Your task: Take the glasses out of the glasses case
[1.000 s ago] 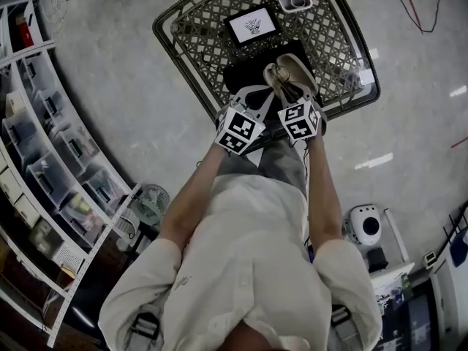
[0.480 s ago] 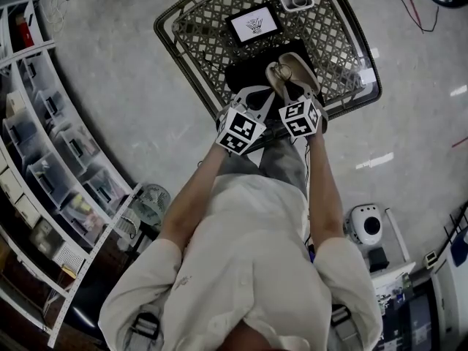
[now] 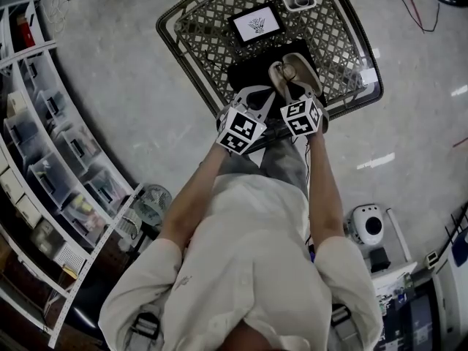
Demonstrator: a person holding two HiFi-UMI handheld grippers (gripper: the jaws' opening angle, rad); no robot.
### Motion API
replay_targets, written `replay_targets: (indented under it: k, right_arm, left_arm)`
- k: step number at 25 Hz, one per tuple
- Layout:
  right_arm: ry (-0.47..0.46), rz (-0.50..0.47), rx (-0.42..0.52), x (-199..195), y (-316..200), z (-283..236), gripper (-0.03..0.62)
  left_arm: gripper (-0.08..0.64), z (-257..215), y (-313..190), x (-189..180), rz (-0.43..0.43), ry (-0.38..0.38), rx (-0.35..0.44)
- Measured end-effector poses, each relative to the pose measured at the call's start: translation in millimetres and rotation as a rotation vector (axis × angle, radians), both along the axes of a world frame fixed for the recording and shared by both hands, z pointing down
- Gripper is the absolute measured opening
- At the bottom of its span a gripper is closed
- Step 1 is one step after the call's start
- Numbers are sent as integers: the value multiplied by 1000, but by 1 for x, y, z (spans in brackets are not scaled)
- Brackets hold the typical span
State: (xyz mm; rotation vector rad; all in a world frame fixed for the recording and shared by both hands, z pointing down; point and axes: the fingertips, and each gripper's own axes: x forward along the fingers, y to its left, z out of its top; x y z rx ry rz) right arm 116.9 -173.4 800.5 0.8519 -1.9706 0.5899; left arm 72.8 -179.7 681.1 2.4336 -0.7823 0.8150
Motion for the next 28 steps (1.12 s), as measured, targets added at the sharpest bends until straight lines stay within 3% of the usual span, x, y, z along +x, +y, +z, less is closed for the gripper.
replay_targets:
  k: [14,28]
  right_arm:
    - [1,34,44,3,-4,-22,21]
    - [1,163,172,17,-5,-86,21]
  left_arm:
    - [12,-13,-1,1,30,12,28]
    - [12,-48,-5,0,87,56,93]
